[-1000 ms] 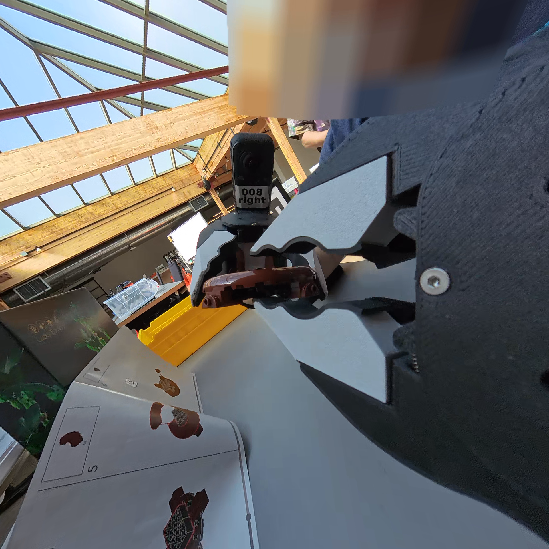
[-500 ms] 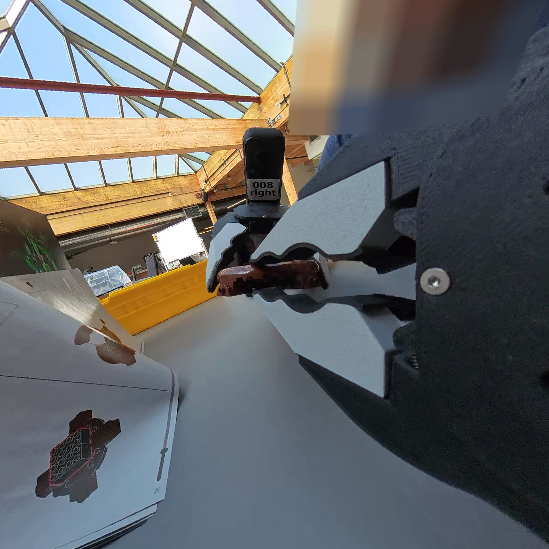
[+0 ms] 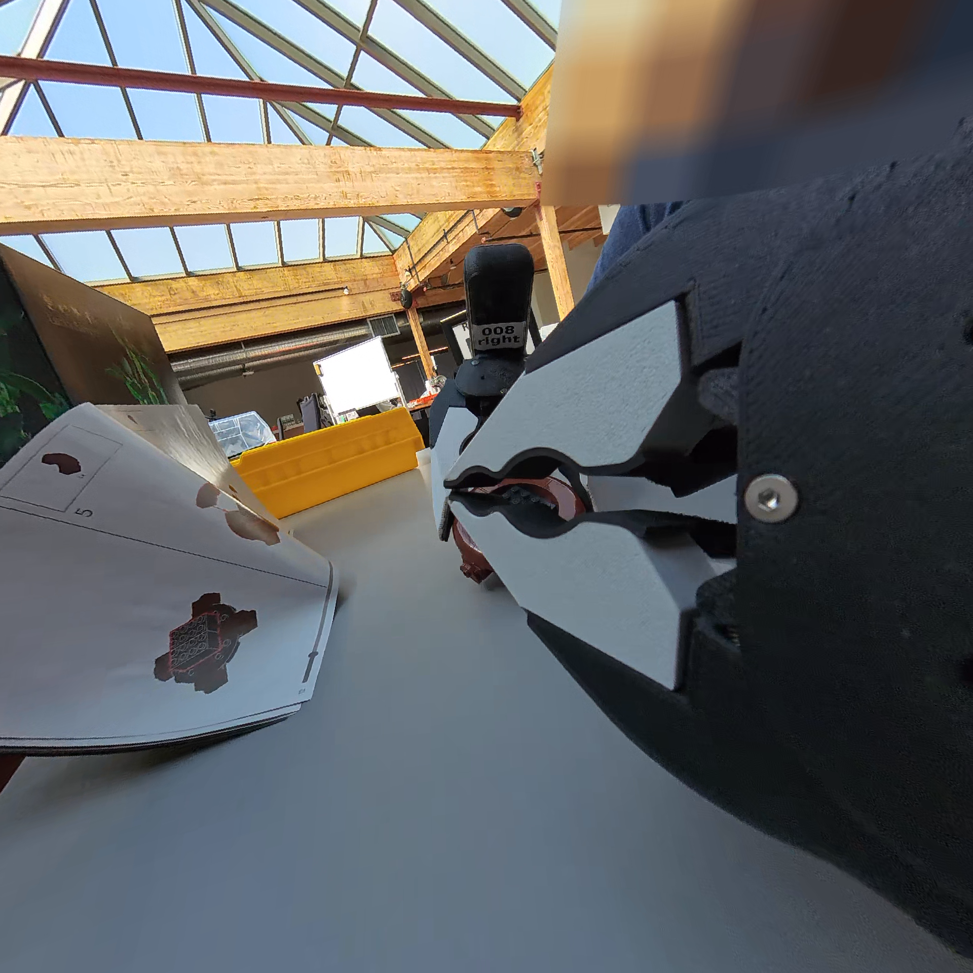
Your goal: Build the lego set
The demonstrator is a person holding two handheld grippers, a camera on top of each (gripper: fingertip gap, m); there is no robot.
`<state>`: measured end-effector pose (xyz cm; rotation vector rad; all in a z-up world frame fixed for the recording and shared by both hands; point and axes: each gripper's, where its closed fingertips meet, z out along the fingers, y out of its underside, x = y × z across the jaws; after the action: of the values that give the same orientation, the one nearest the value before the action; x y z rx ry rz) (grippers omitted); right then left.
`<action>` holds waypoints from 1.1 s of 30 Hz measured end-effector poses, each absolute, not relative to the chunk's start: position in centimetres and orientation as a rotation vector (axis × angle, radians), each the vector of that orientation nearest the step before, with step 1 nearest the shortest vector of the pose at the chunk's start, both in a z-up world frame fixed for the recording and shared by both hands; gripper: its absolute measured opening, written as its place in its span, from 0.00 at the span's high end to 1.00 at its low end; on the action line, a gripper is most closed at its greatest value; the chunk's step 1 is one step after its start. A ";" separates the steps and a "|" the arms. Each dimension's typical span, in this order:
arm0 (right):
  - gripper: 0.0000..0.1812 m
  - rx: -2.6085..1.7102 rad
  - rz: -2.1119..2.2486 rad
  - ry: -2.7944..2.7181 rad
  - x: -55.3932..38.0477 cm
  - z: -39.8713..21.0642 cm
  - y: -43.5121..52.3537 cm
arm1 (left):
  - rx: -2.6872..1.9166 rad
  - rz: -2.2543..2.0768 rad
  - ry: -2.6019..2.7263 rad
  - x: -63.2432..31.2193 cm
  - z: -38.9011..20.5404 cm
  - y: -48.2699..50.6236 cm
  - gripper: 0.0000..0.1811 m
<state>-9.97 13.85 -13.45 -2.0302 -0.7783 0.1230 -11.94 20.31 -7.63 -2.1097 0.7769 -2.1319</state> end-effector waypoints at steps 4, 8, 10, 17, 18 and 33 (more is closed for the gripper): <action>0.53 -2.075 0.180 -0.733 -10.0 -13.9 13.8 | -2.087 -2.114 0.762 -12.1 -7.3 20.8 1.00; 0.53 -2.116 0.212 -0.721 -10.2 -14.7 13.6 | -2.081 -2.079 0.766 -12.3 -7.1 21.1 1.00; 0.53 -2.124 0.224 -0.719 -10.4 -14.9 13.5 | -2.080 -2.070 0.762 -12.3 -7.0 21.3 1.00; 0.53 -2.140 0.230 -0.735 -10.7 -15.2 13.4 | -2.068 -2.085 0.759 -12.4 -6.8 21.3 1.00; 0.53 -2.144 0.235 -0.734 -10.7 -15.2 13.3 | -2.067 -2.087 0.759 -12.3 -6.8 21.3 1.00; 0.53 -2.177 0.301 -0.718 -10.6 -15.5 13.1 | -2.071 -2.057 0.772 -12.4 -6.6 21.3 1.00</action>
<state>-10.58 13.08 -15.47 -2.1769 -0.7181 0.3011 -12.39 21.27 -6.56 -2.0711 0.7724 -2.0569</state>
